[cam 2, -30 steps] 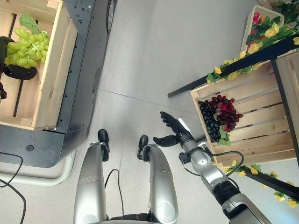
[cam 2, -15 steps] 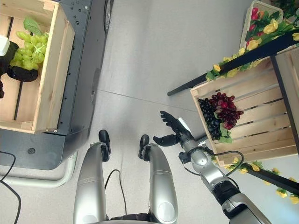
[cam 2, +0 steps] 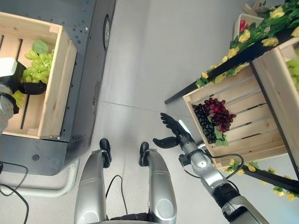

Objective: Pick up the fruits from the basket on one side to the basket on the other side

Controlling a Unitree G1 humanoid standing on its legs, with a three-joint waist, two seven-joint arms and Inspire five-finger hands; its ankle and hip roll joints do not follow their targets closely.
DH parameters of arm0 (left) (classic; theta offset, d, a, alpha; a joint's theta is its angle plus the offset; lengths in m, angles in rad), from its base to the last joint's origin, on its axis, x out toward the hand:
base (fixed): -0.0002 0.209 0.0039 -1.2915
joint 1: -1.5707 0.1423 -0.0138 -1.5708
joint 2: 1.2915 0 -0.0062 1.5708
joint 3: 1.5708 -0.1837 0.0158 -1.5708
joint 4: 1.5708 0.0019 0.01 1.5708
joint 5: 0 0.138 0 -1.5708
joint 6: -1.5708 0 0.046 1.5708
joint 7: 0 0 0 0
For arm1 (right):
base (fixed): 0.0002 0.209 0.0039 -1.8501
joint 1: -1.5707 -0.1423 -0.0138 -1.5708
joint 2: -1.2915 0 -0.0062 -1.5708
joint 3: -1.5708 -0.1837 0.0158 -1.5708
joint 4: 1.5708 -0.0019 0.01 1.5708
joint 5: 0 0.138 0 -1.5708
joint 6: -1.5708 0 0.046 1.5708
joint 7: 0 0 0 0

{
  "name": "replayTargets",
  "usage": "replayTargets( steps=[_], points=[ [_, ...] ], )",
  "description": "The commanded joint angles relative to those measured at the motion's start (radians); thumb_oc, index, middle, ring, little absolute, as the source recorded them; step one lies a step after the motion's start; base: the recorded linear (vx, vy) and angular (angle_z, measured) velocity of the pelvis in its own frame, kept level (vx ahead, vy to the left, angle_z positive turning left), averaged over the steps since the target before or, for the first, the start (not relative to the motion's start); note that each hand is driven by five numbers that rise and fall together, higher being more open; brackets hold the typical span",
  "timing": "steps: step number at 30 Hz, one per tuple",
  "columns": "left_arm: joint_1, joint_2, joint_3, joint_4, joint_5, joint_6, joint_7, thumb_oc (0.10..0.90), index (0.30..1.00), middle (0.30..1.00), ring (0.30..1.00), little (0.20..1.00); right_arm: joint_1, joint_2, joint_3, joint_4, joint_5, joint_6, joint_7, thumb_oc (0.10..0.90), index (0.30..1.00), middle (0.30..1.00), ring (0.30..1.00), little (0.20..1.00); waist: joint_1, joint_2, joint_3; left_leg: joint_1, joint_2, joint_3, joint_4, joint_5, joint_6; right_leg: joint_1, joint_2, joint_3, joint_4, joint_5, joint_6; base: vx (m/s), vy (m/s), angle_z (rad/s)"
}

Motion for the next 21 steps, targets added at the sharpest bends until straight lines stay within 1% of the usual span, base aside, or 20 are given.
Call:
replayTargets(
  steps=[1,3,4,6,7,8,10,12,14,17,19,21],
  points=[
    [-0.053,0.033,0.149,-0.008,-0.212,-0.018,0.082,0.4,0.3,0.3,0.3,0.3,0.012,-0.039,-0.088,-0.088,0.014,-0.09,-0.069,0.8,0.9,0.9,0.9,0.9,0.014,0.074,-0.009,0.174,-0.078,0.056,-0.122,-0.105,0.041,0.06,0.033,-0.031,-0.018,0.016,-0.035,0.01,-0.041,0.0],
    [-0.009,0.013,0.248,-0.023,-0.343,-0.039,0.062,0.4,0.3,0.3,0.3,0.3,0.018,-0.024,-0.096,-0.093,0.001,-0.082,-0.069,0.8,0.9,0.9,0.9,0.9,0.016,0.084,-0.009,0.218,-0.083,0.052,-0.133,-0.108,0.04,0.101,0.03,-0.027,-0.025,0.005,-0.04,0.02,-0.048,0.0],
    [-0.004,0.012,0.258,-0.025,-0.374,-0.042,0.057,0.4,0.3,0.3,0.3,0.3,0.02,-0.022,-0.097,-0.094,0.0,-0.082,-0.068,0.8,0.9,0.9,0.9,0.9,0.017,0.085,-0.009,0.224,-0.084,0.052,-0.135,-0.108,0.04,0.107,0.029,-0.027,-0.027,0.004,-0.04,0.02,-0.038,0.0],
    [0.029,-0.009,0.331,-0.036,-0.489,-0.054,0.038,0.4,0.3,0.3,0.3,0.3,0.026,-0.006,-0.098,-0.09,-0.012,-0.077,-0.07,0.8,0.9,0.9,0.9,0.9,0.02,0.094,-0.009,0.263,-0.088,0.052,-0.146,-0.111,0.04,0.143,0.023,-0.026,-0.034,-0.001,-0.041,0.02,-0.032,0.0],
    [0.037,-0.012,0.344,-0.039,-0.517,-0.055,0.032,0.4,0.3,0.3,0.3,0.3,0.026,-0.005,-0.098,-0.09,-0.012,-0.075,-0.069,0.8,0.9,0.9,0.9,0.9,0.019,0.096,-0.009,0.271,-0.089,0.052,-0.15,-0.11,0.04,0.15,0.022,-0.026,-0.038,-0.002,-0.041,0.02,-0.032,0.0],
    [0.05,-0.02,0.38,-0.042,-0.574,-0.057,0.018,0.4,0.3,0.3,0.3,0.3,0.03,0.002,-0.099,-0.089,-0.016,-0.072,-0.07,0.8,0.9,0.9,0.9,0.9,0.02,0.101,-0.01,0.294,-0.091,0.052,-0.16,-0.111,0.04,0.169,0.018,-0.027,-0.042,-0.005,-0.04,0.01,-0.033,0.03],
    [0.069,-0.032,0.416,-0.052,-0.66,-0.064,0.01,0.4,0.3,0.3,0.3,0.3,0.035,0.01,-0.099,-0.087,-0.02,-0.073,-0.068,0.8,0.9,0.9,0.9,0.9,0.019,0.105,-0.012,0.315,-0.094,0.051,-0.171,-0.11,0.04,0.187,0.015,-0.027,-0.049,-0.004,-0.038,0.02,-0.031,0.03],
    [0.096,-0.046,0.469,-0.062,-0.791,-0.071,-0.025,0.4,0.3,0.3,0.3,0.3,0.052,0.02,-0.096,-0.083,-0.027,-0.079,-0.069,0.8,0.9,0.9,0.9,0.9,0.018,0.116,-0.031,0.347,-0.098,0.052,-0.193,-0.109,0.04,0.216,0.007,-0.03,-0.066,-0.006,-0.035,0.03,-0.029,0.03],
    [0.112,-0.052,0.494,-0.071,-0.862,-0.079,-0.055,0.4,0.3,0.3,0.3,0.3,0.063,0.025,-0.096,-0.082,-0.03,-0.085,-0.067,0.8,0.9,0.9,0.9,0.9,0.016,0.124,-0.043,0.367,-0.103,0.051,-0.206,-0.109,0.04,0.235,0.003,-0.031,-0.081,-0.004,-0.031,0.03,-0.037,0.05],
    [0.144,-0.058,0.532,-0.09,-0.983,-0.119,-0.111,0.4,0.3,0.3,0.3,0.3,0.083,0.037,-0.095,-0.087,-0.033,-0.099,-0.069,0.8,0.9,0.9,0.9,0.9,0.017,0.139,-0.07,0.407,-0.112,0.043,-0.239,-0.106,0.04,0.274,-0.003,-0.036,-0.111,0.001,-0.024,0.03,-0.054,0.04],
    [0.151,-0.058,0.539,-0.102,-1.003,-0.123,-0.131,0.4,0.3,0.3,0.3,0.3,0.087,0.04,-0.094,-0.089,-0.036,-0.101,-0.069,0.8,0.9,0.9,0.9,0.9,0.017,0.143,-0.078,0.419,-0.115,0.041,-0.25,-0.104,0.039,0.288,-0.004,-0.038,-0.122,0.002,-0.022,0.03,-0.048,0.0],
    [0.178,-0.066,0.551,-0.154,-1.037,-0.158,-0.176,0.4,0.3,0.3,0.3,0.3,0.1,0.05,-0.092,-0.1,-0.044,-0.115,-0.07,0.8,0.9,0.9,0.9,0.9,0.023,0.154,-0.105,0.456,-0.126,0.031,-0.286,-0.099,0.037,0.33,-0.006,-0.044,-0.162,0.012,-0.013,0.04,-0.091,0.01]
  ],
)
